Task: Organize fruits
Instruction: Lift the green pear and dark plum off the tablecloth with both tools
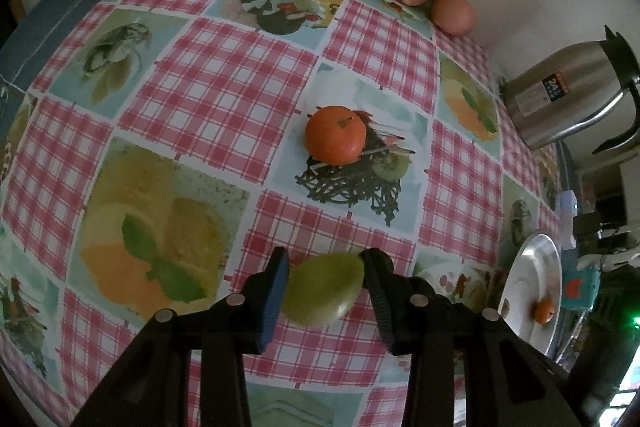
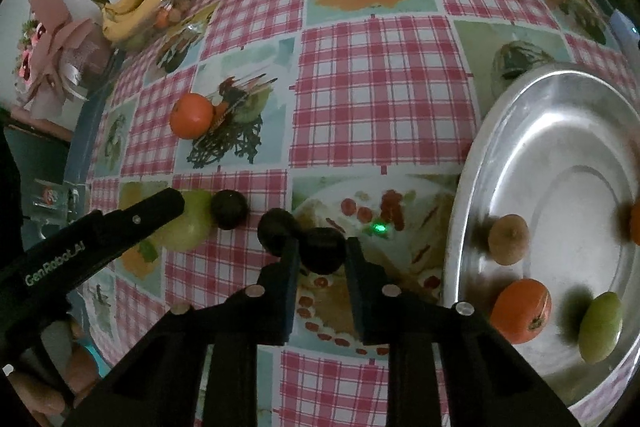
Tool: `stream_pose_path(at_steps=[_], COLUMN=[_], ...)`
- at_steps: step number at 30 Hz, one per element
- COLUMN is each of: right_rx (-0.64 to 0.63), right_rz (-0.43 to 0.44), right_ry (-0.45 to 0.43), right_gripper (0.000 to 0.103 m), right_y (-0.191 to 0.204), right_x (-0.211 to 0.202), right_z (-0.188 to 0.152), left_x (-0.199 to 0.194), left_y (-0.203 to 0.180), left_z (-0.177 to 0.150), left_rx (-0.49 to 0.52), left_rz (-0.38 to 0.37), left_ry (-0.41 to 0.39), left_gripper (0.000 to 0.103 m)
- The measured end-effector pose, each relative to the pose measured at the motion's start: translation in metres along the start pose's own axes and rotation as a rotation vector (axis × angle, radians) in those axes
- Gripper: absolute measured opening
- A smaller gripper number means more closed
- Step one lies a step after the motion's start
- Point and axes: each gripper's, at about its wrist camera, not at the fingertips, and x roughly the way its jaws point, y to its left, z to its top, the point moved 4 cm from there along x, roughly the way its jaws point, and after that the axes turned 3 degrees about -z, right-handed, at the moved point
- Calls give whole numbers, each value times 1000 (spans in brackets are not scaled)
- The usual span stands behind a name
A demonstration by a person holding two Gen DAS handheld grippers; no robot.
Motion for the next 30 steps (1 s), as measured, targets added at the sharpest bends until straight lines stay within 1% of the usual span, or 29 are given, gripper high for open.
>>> stream_pose_path(at_steps=[7,9,12,13,16,18,21,25,28,30], right_rx=[12,23,27,30,27,16,1,-9,-11,-24], right_rz=[-11,-31,-87,-90,-55,-54,-51,-39,-36,-43], right_ry=[-7,-17,-41,-45,-45,-37,-15,9,25,29], right_gripper=[24,24,24,24,24,24,24,25,31,31], right_y=[-3,-8,-14,-16,-13,-10,-6,-3,-3,-2], right_x=[-4,-9,-17,-19,-20,-17,-11,-4,-1,-1], right_z=[2,2,4,5,6,5,4,2,0,-1], left_x=[1,0,-1,-1,0,2,2,3,3,3], left_y=[5,7,7,7,6,6,6,6,6,6], left_z=[0,0,0,0,-1,-2,-3,-2,-3,-2], left_rx=[-21,-29,-34,-36,-36,-40,-40,-41,-43,-42], left_rz=[5,10,17,14,24,26,27,26,25,25], left_ry=[5,3,1,2,9,16,17,21,23,24], left_gripper=[42,42,43,43,45,50,54,56,56,57])
